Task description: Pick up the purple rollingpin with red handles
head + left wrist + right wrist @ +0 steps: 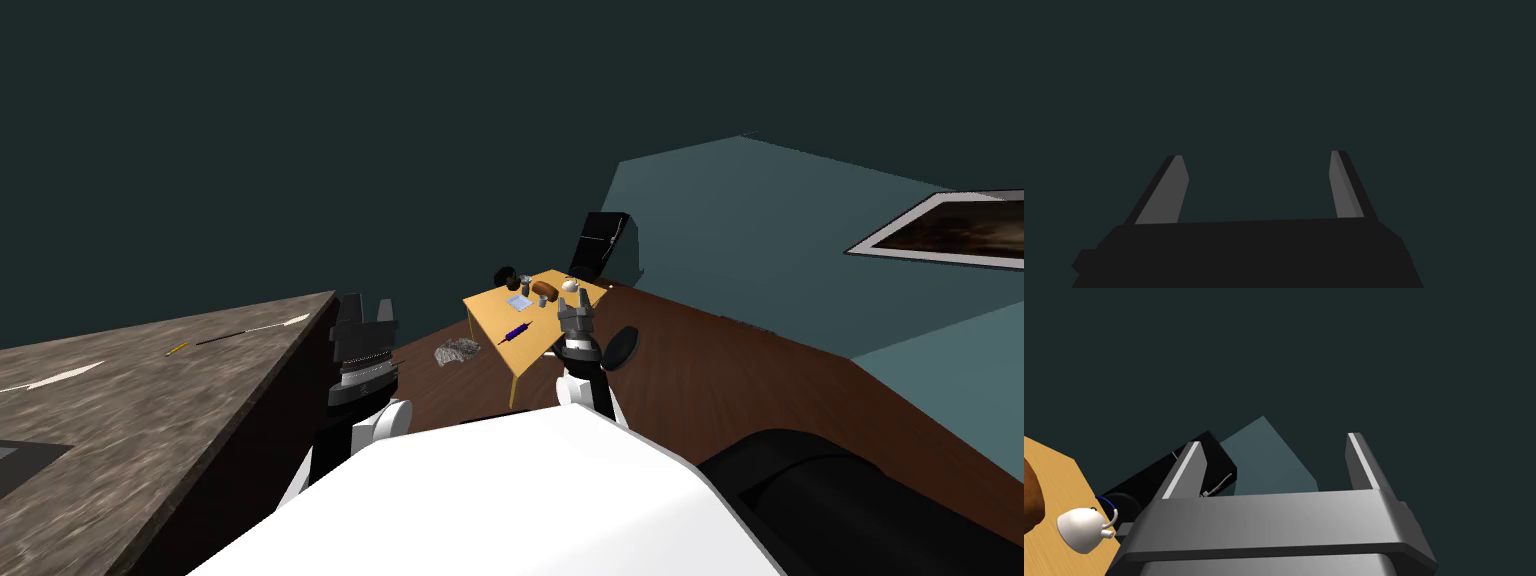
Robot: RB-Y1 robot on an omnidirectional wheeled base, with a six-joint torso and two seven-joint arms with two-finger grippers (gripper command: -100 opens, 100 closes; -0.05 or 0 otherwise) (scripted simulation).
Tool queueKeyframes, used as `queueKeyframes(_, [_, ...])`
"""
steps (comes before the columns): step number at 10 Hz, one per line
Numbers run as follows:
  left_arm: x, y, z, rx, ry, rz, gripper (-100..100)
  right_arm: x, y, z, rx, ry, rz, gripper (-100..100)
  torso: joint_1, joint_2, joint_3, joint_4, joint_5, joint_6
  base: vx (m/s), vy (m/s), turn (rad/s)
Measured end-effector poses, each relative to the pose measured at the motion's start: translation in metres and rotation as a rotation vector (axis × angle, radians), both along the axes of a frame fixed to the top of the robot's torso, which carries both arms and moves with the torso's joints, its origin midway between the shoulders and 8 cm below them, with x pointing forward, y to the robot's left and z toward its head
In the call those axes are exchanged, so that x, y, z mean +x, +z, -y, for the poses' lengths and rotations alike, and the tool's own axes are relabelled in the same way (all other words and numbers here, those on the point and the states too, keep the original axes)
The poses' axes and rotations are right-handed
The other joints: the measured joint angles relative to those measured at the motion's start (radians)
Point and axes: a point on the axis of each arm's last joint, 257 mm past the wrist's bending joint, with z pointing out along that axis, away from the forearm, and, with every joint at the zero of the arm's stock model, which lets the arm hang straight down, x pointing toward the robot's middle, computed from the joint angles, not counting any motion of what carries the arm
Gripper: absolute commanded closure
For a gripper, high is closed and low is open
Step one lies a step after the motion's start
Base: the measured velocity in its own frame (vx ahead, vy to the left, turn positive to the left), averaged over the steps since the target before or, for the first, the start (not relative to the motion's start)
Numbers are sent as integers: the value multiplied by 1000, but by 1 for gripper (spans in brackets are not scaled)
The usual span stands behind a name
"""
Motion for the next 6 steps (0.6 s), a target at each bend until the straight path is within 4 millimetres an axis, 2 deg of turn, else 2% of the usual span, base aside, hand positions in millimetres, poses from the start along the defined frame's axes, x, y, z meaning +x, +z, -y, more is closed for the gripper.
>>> queueKeyframes(6, [0,0,0,0,0,0,0,13,-27,-30,-157,93,-81,-100,0,2,1,1,0,0,-43,0,87])
